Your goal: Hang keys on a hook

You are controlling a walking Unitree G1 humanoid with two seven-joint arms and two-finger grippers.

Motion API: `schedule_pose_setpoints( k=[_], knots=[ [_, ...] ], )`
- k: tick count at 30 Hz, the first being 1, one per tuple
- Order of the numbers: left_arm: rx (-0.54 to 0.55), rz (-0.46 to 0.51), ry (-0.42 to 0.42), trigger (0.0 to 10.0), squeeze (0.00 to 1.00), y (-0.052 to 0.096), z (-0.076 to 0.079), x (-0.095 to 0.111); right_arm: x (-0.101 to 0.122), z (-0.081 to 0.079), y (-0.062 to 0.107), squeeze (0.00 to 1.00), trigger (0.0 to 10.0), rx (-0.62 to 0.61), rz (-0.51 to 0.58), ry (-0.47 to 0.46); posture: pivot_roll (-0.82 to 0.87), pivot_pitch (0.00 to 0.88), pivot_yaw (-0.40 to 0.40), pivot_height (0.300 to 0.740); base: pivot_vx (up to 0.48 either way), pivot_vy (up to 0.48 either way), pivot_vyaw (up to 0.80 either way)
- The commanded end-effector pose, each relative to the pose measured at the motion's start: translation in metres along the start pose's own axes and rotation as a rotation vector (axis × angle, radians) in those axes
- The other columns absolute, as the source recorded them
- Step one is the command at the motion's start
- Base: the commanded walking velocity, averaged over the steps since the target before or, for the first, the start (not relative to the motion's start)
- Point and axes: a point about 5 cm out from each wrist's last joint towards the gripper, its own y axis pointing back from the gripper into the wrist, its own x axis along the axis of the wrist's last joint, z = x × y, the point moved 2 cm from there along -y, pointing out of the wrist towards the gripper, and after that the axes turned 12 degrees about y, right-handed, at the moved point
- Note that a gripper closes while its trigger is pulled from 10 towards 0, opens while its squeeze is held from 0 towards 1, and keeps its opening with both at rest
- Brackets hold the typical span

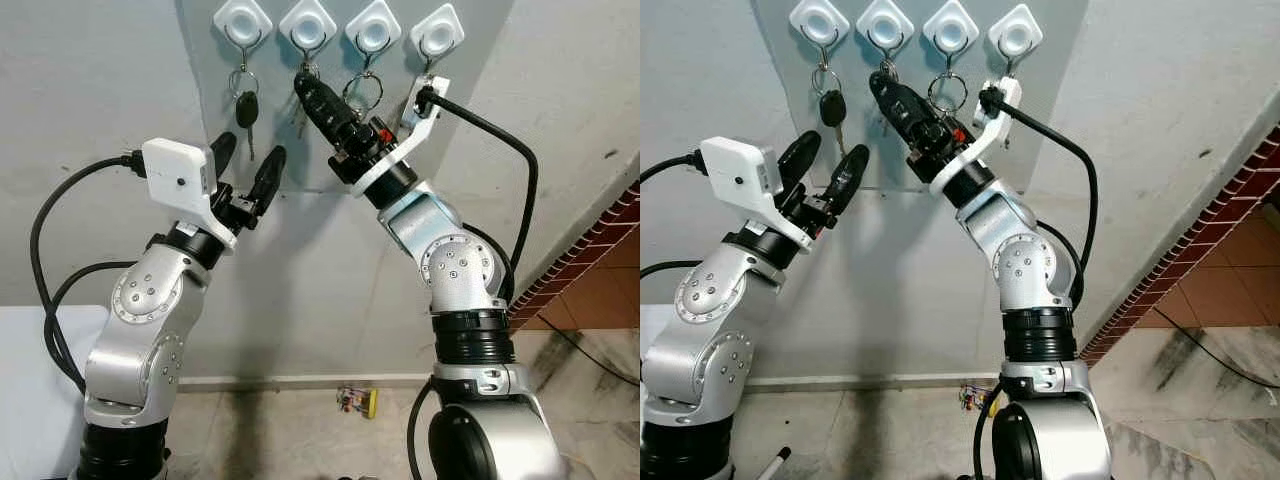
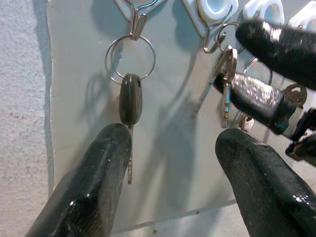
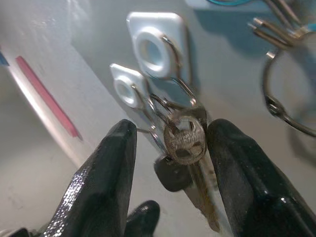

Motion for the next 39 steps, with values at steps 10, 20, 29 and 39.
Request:
schedule_pose_setpoints(
  k=[10,20,29,39],
  knots=[
    [-0.009,0.011,0.004,10.0,0.0,0.001,0.003,0.003,-0.014,0.006,0.008,0.0,10.0,-0.062,-0.026,-0.035,-0.06,0.11,-0.042,0.74,0.0,0.0,0.0],
    [-0.007,0.002,0.005,10.0,0.0,0.001,0.002,0.001,-0.028,0.012,0.019,0.0,10.0,-0.088,-0.097,0.021,-0.06,0.109,-0.042,0.74,0.0,0.0,0.0],
    [0.03,-0.045,0.008,10.0,0.0,0.008,-0.007,-0.014,-0.052,0.025,0.038,0.0,10.0,-0.159,-0.189,0.047,-0.06,0.116,-0.042,0.74,0.0,0.0,0.0],
    [0.101,-0.169,-0.001,10.0,0.0,0.028,-0.025,-0.056,-0.085,0.054,0.076,0.0,10.0,-0.305,-0.312,0.164,-0.07,0.113,-0.037,0.74,0.0,0.0,0.0]
  ],
)
